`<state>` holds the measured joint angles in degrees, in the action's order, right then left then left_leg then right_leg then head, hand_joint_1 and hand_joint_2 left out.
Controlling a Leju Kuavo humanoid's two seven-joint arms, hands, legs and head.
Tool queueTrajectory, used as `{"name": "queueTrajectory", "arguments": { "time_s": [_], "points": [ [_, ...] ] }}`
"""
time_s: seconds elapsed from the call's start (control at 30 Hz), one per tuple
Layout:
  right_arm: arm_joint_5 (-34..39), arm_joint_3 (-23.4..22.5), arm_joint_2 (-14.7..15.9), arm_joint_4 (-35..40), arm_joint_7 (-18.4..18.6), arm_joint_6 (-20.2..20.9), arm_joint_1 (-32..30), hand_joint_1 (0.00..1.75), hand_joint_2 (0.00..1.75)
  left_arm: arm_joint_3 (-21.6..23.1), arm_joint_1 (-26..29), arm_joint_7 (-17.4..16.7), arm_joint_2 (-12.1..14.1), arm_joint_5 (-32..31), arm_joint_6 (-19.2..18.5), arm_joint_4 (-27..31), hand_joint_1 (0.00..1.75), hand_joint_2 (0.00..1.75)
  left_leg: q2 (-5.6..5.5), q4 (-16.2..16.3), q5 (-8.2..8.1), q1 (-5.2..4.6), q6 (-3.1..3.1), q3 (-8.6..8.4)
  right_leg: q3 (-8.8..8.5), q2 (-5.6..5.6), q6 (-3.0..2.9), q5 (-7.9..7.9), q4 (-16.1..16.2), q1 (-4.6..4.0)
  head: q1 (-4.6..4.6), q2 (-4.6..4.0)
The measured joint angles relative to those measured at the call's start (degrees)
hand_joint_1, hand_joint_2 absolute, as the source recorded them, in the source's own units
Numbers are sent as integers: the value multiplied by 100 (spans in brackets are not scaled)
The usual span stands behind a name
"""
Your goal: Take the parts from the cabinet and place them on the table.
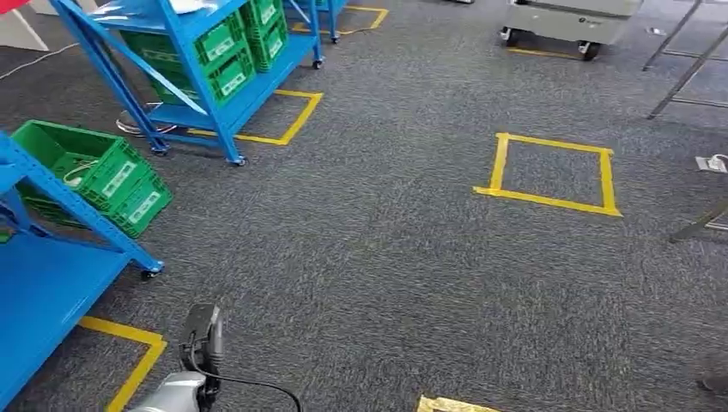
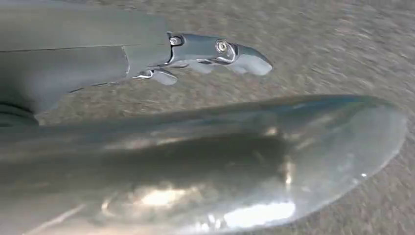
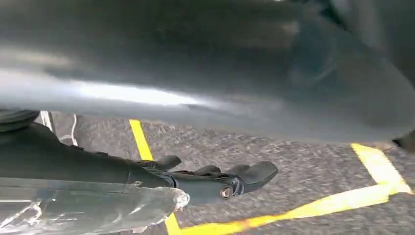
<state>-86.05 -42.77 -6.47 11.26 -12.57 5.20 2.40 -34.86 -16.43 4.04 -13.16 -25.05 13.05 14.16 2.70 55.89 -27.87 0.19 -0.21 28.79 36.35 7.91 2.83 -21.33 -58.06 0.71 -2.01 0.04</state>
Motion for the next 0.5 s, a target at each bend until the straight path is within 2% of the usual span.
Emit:
{"name": "queueTrajectory", "arguments": {
  "time_s": [0.03, 0.07, 0.1, 0.13, 0.17, 0.2, 0.23, 0.27, 0.3, 0.33, 0.37, 0.43, 0.47, 0.5],
  "points": [
    [-2, 9, 0, 0, 4, 0, 0, 0, 0, -11, 5, 0, 17, 2, 0, 0, 0, 0, -45, 0, 36, 8, 44, 32, 55, -339, 45, -173, -141, 19, 20, 0],
    [-9, 11, 0, 0, 7, 0, -19, 0, 0, -20, -4, 0, 33, 15, 2, 0, 0, 0, -131, 0, 80, 9, 79, 72, 175, -594, 55, -451, -496, 22, 20, 0],
    [-15, 20, 0, -2, 7, 7, -42, 0, 0, -26, -13, 0, 39, 9, -18, 0, 0, 0, -220, 1, 111, 8, 96, 116, 353, -705, 62, -716, -971, 13, 33, 0],
    [-13, 35, 0, -2, 11, 20, -54, 0, 0, -31, -6, 0, 46, -4, -46, 0, 0, 0, -308, 4, 141, -6, 109, 154, 524, -753, 55, -925, -1432, 4, 37, 0],
    [24, 35, 2, -4, 13, 22, -69, 0, 0, -35, 28, 17, 76, -35, -144, 0, 0, 0, -403, 5, 168, -17, 111, 182, 640, -767, 37, -1051, -1763, -6, 37, 2],
    [55, 35, 2, -4, 13, 22, -75, 0, 0, -35, 81, 48, 120, -72, -223, 0, 0, 0, -479, 7, 182, -24, 107, 199, 635, -769, 15, -1039, -1806, -19, 39, 0],
    [81, 35, 2, -4, 13, 20, -76, 0, 0, -35, 155, 81, 164, -98, -302, 0, 0, 0, -572, 9, 198, -26, 89, 209, 468, -778, -20, -899, -1578, -27, 37, 0],
    [98, 33, 2, -4, 13, 17, -76, 0, 0, -35, 214, 96, 203, -112, -339, 2, 0, 0, -653, 10, 208, -26, 75, 213, 201, -804, -54, -688, -1125, -29, 35, 0],
    [107, 33, 4, -4, 13, 15, -78, 0, 0, -37, 252, 114, 225, -111, -365, 4, 0, 0, -741, 11, 217, -24, 61, 213, -126, -908, -79, -466, -556, -24, 39, 0],
    [112, 33, 7, -4, 13, 13, -80, 0, 0, -37, 275, 127, 238, -109, -374, 11, 0, 0, -810, 12, 227, -9, 44, 221, -360, -1221, -101, -431, -100, -4, 37, 0],
    [114, 33, 7, -4, 11, 13, -85, 0, 0, -39, 271, 136, 253, -109, -376, 15, 0, 0, -867, 33, 235, -29, 9, 262, -428, -1335, -88, -481, 1, 27, 22, 0],
    [114, 33, 7, -4, 11, 13, -82, 0, 0, -39, 293, 142, 269, -109, -374, 15, 0, 0, -990, 25, 287, 30, -73, 325, -414, -1207, -97, -460, -27, -24, 24, 0],
    [114, 33, 7, -4, 9, 13, -77, 0, 0, -39, 321, 142, 273, -109, -361, 15, 0, 0, -1058, 3, 312, 48, -113, 341, -410, -1144, -120, -449, -29, -37, 35, 0],
    [114, 31, 7, -4, 7, 13, -73, 0, 0, -39, 342, 142, 308, -107, -354, 15, 0, 0, -1113, -2, 322, 34, -155, 370, -419, -1073, -174, -411, 36, -9, 22, 0]
  ]
}}
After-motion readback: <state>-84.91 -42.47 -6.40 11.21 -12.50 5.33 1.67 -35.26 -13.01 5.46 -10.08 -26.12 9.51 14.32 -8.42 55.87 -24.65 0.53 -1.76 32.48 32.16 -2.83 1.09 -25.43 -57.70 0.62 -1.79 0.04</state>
